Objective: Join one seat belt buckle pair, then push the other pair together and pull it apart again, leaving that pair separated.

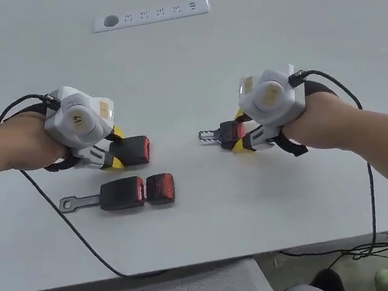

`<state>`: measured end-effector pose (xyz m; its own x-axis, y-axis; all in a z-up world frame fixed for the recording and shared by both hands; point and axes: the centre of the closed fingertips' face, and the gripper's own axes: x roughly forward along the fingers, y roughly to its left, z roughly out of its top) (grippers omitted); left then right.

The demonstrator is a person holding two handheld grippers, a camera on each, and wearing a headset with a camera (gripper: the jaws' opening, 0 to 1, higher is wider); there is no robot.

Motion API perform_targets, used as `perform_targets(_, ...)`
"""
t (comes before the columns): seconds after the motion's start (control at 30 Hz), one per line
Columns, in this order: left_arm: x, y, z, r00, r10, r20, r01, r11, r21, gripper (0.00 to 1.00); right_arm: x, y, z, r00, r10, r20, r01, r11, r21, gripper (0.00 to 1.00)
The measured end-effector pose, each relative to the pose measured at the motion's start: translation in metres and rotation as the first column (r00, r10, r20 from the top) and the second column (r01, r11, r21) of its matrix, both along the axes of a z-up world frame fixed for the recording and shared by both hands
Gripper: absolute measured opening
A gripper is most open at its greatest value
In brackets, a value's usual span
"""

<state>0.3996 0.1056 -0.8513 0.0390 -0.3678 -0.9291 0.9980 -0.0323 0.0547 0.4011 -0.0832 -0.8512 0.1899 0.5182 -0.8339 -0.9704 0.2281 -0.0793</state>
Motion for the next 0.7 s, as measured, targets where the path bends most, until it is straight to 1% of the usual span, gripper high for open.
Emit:
perform_targets(0.17, 0.000, 0.000, 0.000, 1.000, 0.002, 0.001, -0.002, 1.000, -0.004, 0.32, 0.000, 0.025, 0.001, 1.000, 0.008, 0.007, -0.008, 0.999, 0.031, 0.33)
perform_targets(0.27, 0.000, 0.000, 0.000, 1.000, 0.002, -0.002, -0.002, 1.000, -0.004, 0.32, -0.003, 0.044, 0.001, 1.000, 0.021, 0.010, -0.021, 0.998, 0.054, 0.33)
perform_targets(0.4, 0.001, 0.001, -0.001, 1.000, 0.005, -0.003, -0.005, 1.000, -0.002, 0.32, -0.007, 0.061, 0.002, 0.999, 0.034, 0.011, -0.035, 0.996, 0.077, 0.33)
perform_targets(0.57, 0.001, 0.001, -0.001, 1.000, 0.012, -0.003, -0.012, 1.000, -0.001, 0.32, -0.007, 0.075, 0.001, 0.999, 0.043, 0.025, -0.045, 0.996, 0.082, 0.33)
perform_targets(0.63, 0.001, 0.001, -0.001, 1.000, 0.013, -0.004, -0.013, 1.000, 0.001, 0.32, -0.006, 0.080, 0.000, 0.999, 0.046, 0.024, -0.048, 0.995, 0.090, 0.33)
perform_targets(0.7, 0.001, 0.001, -0.001, 1.000, 0.014, -0.004, -0.014, 1.000, 0.003, 0.32, -0.005, 0.086, -0.001, 0.998, 0.053, 0.034, -0.056, 0.994, 0.092, 0.33)
